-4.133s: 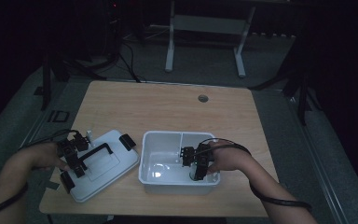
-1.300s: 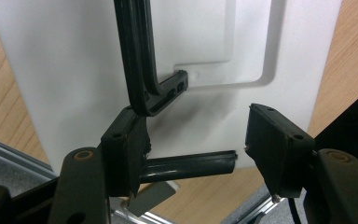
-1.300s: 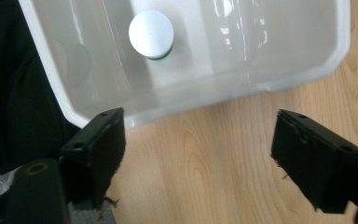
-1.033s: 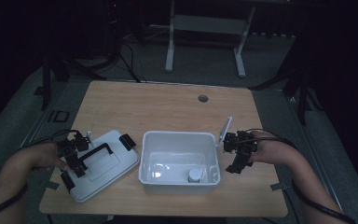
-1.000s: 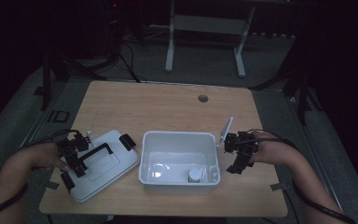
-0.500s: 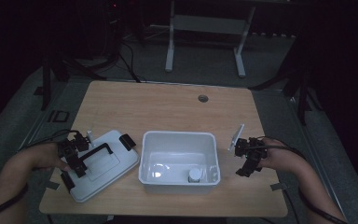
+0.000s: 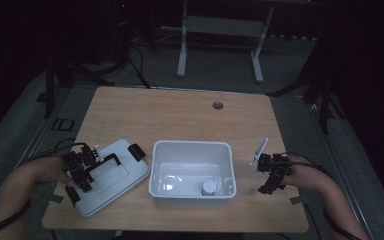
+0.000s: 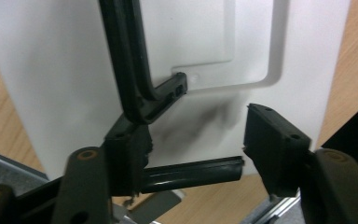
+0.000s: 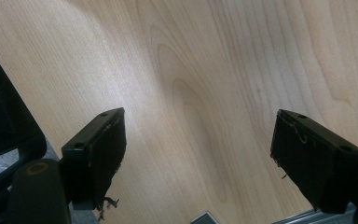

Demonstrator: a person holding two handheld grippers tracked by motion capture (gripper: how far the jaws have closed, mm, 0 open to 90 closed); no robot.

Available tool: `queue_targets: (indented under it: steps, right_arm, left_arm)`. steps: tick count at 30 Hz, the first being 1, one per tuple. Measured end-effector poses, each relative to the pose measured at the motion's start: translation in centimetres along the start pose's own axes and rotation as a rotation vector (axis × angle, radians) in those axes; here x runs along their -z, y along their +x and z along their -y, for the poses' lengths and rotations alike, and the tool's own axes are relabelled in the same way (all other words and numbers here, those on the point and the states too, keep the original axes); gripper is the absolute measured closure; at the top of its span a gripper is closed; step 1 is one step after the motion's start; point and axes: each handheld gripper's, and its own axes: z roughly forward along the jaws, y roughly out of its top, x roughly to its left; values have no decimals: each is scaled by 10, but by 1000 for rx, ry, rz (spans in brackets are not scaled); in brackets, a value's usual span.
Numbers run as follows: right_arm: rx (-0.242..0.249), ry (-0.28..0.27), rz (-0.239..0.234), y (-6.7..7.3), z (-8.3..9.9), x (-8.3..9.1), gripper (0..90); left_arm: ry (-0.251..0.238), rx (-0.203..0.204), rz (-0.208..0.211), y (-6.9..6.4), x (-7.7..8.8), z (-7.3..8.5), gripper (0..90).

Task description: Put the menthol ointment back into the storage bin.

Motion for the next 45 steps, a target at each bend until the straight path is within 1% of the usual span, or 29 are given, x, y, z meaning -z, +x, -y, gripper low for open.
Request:
queue_targets:
  steps: [2,4,6,7,8,11,12,14,15,16,20,21,22,23,24,26,29,30,32,34,36,38,39,40,41,42,43,44,45]
  right_arm:
    - [-1,-2,0,0,0,0,177]
    - [-5,-5,-7,0,0,0,177]
    - [-2,-3,-6,0,-1,-1,177]
    - [4,0,-6,1,-2,-1,177]
    - [8,1,-6,2,-2,-1,177]
    - [10,1,-8,3,-3,1,177]
    - [5,2,-10,2,-2,1,177]
    - [1,5,-5,1,-2,2,177]
    - [-4,4,0,0,-1,2,177]
    - [-7,3,0,0,-1,3,177]
    - [-10,-3,1,-1,0,3,177]
    - [-9,-1,1,-1,0,2,177]
    - [-11,6,4,-2,1,1,177]
    - [-11,6,5,-2,1,1,177]
    - [-13,6,5,-2,2,1,177]
    - [-20,4,4,-2,3,0,177]
    - [-25,12,8,-3,3,-1,177]
    - [-24,14,8,-3,3,-1,177]
    - [-25,18,10,-3,3,-1,177]
    - [-25,17,11,-3,3,0,177]
    - [-28,17,12,-3,3,0,177]
    - [-30,16,12,-4,2,0,177]
    - [-32,18,11,-4,2,0,178]
    - [-31,20,12,-4,2,-1,177]
    - [-30,22,13,-4,2,-1,178]
    - [-31,25,12,-4,2,-2,178]
    - [-30,26,12,-4,2,-2,178]
    - [-30,26,12,-4,2,-3,177]
    - [-29,26,10,-4,1,-3,177]
  left_arm:
    - [-8,-7,-25,0,2,-1,424]
    - [-5,3,-65,2,3,-4,437]
    - [0,14,-81,4,4,-7,437]
    - [3,12,-88,5,4,-9,436]
    - [2,14,-90,4,4,-10,438]
    - [11,13,-67,4,3,-15,463]
    - [18,13,-62,3,1,-17,499]
    - [25,13,-69,3,-1,-19,517]
    - [20,22,-66,3,-2,-20,550]
    - [17,21,-74,3,-3,-20,552]
    - [15,17,-88,3,-4,-21,609]
    - [31,8,-89,2,-4,-21,609]
    - [40,3,-92,2,-4,-21,650]
    - [44,12,-89,1,-4,-21,667]
    - [45,13,-87,1,-4,-21,671]
    - [48,26,-96,-1,-5,-22,674]
    - [65,17,-126,-4,-5,-24,676]
    - [70,18,-129,-5,-5,-25,690]
    - [70,19,-130,-6,-5,-25,702]
    - [63,30,-124,-6,-5,-25,714]
    - [80,15,-136,-8,-5,-27,715]
    - [81,17,-128,-9,-5,-28,732]
    - [86,16,-133,-10,-5,-28,739]
    - [83,24,-126,-9,-5,-28,765]
    - [78,27,-119,-8,-5,-27,768]
    - [66,41,-104,-7,-6,-26,771]
    - [61,45,-94,-6,-6,-25,787]
    - [53,55,-73,-5,-6,-24,801]
    - [53,56,-69,-4,-7,-23,824]
